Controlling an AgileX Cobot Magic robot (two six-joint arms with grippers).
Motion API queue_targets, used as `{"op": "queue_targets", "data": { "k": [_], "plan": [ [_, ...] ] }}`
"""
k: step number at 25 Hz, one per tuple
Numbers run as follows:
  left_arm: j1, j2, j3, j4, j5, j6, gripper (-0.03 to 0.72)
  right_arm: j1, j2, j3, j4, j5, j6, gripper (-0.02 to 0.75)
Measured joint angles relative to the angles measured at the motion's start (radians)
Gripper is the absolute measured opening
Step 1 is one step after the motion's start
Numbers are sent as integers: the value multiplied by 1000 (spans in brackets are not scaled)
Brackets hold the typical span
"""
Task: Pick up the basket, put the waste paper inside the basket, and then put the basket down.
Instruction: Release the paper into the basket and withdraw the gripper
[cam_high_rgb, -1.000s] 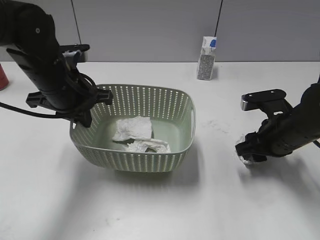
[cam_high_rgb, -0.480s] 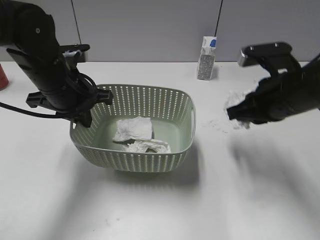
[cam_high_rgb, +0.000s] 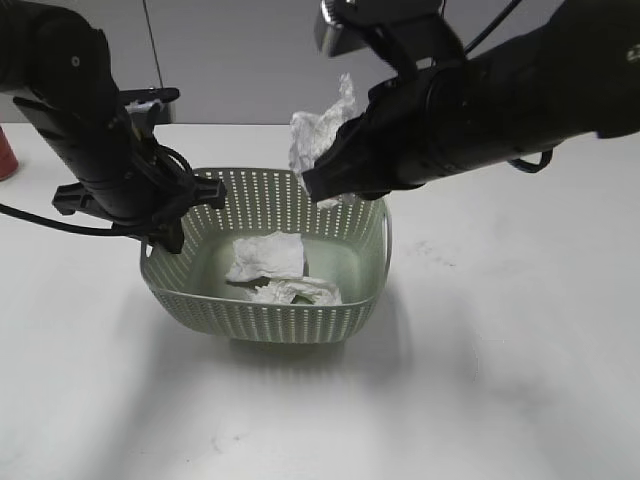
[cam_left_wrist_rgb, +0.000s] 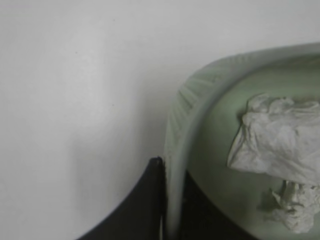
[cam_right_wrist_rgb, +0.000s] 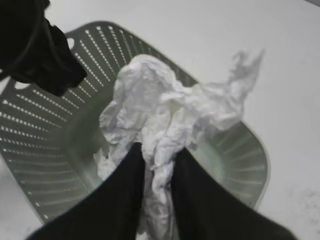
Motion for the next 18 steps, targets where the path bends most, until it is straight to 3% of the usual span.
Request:
{"op": "queue_targets", "data": {
  "k": [2, 5, 7, 12, 18],
  "plan": [
    [0, 0, 0, 0, 0, 0, 2, 1, 45, -5, 0, 1, -1, 221],
    [0, 0, 0, 0, -1, 0, 2, 1, 96, -28, 0, 22, -1, 480],
    [0, 0, 0, 0, -2, 0, 2, 1, 110, -49, -1, 44, -2, 593],
    [0, 0, 0, 0, -2, -1, 2, -23, 111, -116, -66, 121, 38, 622],
    [0, 0, 0, 0, -12, -1, 2, -243, 111, -226, -129, 349, 77, 593]
  ]
}}
